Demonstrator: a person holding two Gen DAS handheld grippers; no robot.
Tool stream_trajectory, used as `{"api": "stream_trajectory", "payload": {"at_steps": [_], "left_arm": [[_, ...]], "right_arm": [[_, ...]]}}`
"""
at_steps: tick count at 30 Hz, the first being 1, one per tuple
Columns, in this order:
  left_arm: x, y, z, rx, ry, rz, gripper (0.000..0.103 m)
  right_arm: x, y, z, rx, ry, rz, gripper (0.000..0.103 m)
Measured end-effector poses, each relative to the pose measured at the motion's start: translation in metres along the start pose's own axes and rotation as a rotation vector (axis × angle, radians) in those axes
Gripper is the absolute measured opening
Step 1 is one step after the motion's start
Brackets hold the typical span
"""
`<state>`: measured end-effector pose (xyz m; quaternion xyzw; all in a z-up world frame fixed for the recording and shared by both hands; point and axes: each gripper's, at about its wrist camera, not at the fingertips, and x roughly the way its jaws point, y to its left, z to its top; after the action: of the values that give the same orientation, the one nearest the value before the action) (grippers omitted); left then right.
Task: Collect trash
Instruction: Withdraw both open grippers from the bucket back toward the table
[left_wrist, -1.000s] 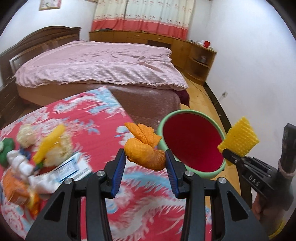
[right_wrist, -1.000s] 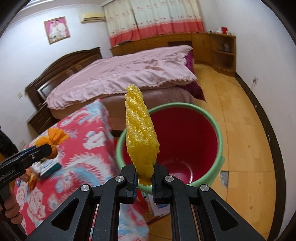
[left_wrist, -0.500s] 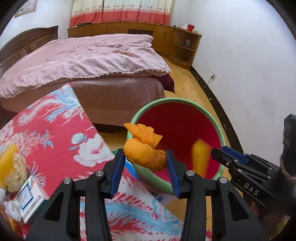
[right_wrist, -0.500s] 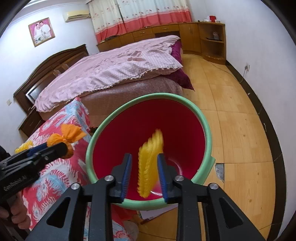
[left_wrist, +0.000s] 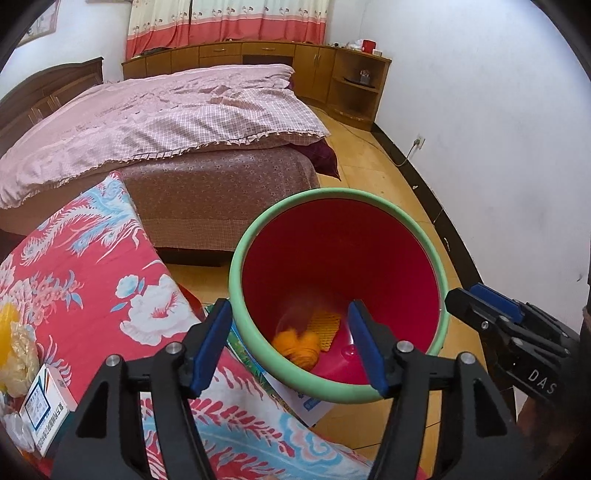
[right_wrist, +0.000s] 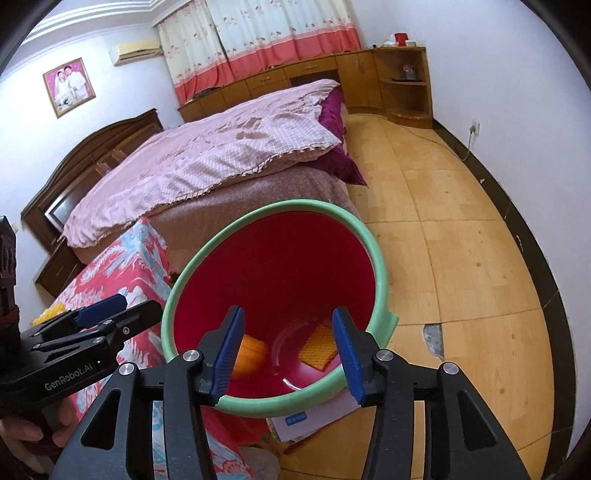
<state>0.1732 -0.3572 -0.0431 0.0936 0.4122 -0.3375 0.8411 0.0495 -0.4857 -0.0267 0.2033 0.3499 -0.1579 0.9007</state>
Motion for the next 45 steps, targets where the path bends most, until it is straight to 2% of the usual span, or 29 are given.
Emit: {"api": "stream_trajectory", "payload": {"at_steps": [7,11,26,30,33,45], "left_arm": [[-0.02,0.01,-0.006,-0.046,-0.013,0.001,0.065],[-0.035,0.016,-0.013,-0.076,-0.02,0.002,0.065],[-0.101,0.057,-0.041,-0.186,-0.081,0.061,0.065],[-0.12,0.072,-0.052,-0.223,-0.101,0.093,0.065],[-0.136,0.086,-0.063,-0.253,-0.117,0.121,0.065],[-0.185,0.151,-0.105,-0.391,-0.16,0.272,0.065]], "right_arm": [[-0.008,0.006,-0.003,-0.005,-0.004,0.01,0.053],[-0.014,0.012,-0.007,-0.007,-0.002,0.018,0.059],[-0.042,0.052,-0.019,-0.051,-0.006,0.077,0.06],[-0.046,0.069,-0.024,-0.076,0.0,0.108,0.061],[-0.049,0.085,-0.03,-0.098,0.007,0.137,0.066],[-0.052,0.144,-0.051,-0.188,0.038,0.209,0.066]]}}
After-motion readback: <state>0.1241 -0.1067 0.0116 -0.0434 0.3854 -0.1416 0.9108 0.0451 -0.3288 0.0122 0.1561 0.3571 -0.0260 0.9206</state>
